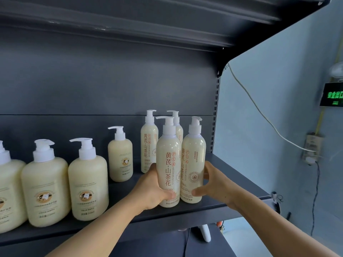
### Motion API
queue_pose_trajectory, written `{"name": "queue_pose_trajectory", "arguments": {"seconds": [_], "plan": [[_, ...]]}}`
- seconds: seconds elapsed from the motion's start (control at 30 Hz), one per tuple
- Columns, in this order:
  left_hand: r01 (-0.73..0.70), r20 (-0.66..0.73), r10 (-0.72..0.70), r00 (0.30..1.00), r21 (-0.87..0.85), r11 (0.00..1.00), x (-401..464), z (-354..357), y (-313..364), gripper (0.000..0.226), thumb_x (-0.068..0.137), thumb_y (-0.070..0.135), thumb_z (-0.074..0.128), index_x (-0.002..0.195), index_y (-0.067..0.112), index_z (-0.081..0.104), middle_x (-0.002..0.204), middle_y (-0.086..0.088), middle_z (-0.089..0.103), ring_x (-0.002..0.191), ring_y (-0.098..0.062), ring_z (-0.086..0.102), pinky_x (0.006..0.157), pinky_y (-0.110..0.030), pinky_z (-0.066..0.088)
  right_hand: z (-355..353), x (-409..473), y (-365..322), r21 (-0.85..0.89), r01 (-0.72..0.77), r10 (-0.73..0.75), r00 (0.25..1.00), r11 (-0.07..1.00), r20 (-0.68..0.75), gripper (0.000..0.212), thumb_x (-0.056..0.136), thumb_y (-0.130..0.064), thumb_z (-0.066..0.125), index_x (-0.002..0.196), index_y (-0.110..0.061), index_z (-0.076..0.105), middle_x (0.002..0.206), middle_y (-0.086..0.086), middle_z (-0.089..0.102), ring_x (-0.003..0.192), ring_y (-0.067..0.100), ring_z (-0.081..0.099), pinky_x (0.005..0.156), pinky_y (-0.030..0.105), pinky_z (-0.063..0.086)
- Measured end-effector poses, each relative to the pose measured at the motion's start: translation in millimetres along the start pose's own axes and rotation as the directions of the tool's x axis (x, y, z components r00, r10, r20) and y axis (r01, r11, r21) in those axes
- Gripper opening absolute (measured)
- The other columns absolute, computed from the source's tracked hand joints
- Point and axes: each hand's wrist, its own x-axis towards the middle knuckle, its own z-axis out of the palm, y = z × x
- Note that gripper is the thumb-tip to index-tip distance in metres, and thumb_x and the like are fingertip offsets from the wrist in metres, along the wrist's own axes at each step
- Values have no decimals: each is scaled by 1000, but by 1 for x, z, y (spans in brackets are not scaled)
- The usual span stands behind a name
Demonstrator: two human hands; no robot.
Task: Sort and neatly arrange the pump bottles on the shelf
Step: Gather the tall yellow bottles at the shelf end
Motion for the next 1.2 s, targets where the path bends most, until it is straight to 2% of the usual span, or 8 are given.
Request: {"name": "queue_pose_trajectory", "arguments": {"seconds": [0.1,0.27,0.37,0.5,0.83,1.0,1.1,1.2], "plan": [[8,-4,-8,1000,3,1000,1,0,-1,72,70,14,80,129,28,40,125,12,57,114,-9,53,89,-21,42,-1,2,1,21,9,-9,1000,1000,-9,71,72,-5,78,128,-24,39,117,-9,57,115,13,52,96,36,46],[12,-2,-12,1000,8,1000,1,0,0,73,70,15,80,129,27,39,125,10,56,110,-7,52,91,-23,42,6,9,3,8,17,-16,993,1000,-119,71,67,-20,84,123,-24,40,117,-6,58,111,17,57,97,43,50],[13,2,-13,1000,8,1000,2,0,-1,73,71,15,80,130,27,39,125,11,56,112,-8,52,91,-24,43,4,9,1,-15,23,-24,990,1000,-138,67,70,-21,83,121,-23,40,115,-7,58,108,16,57,93,37,52],[14,4,-14,1000,7,1000,1,0,-2,73,70,15,80,129,27,39,124,11,56,116,-10,53,91,-24,44,-3,8,1,-6,55,-55,997,998,-55,61,73,-15,80,121,-24,43,112,-9,59,106,13,56,86,29,49],[45,26,-45,999,-11,999,1,-2,1,78,68,17,82,129,36,38,126,16,56,119,-7,52,103,-32,44,-29,17,9,127,146,-176,946,981,273,55,81,2,68,127,-22,51,119,-7,67,114,9,60,97,31,50],[77,83,-78,993,23,997,1,-9,1,80,66,12,80,130,33,39,122,17,59,114,-3,55,101,-29,46,-46,25,5,96,199,-221,899,975,379,64,70,0,66,127,-26,52,122,-7,65,117,9,58,99,34,47],[102,106,-104,989,24,994,4,-23,3,72,71,-5,68,127,31,40,122,10,59,112,-4,56,91,-24,50,-57,40,4,38,220,-222,937,975,270,57,71,0,63,122,-25,54,116,-7,68,113,9,61,99,37,48],[120,-34,-120,992,-23,993,15,-39,3,63,75,-12,61,125,22,44,115,2,60,107,-9,59,88,-29,53,-64,58,-1,7,216,-216,971,976,101,39,83,0,62,115,-23,58,106,-9,70,105,7,65,92,28,52]]}}
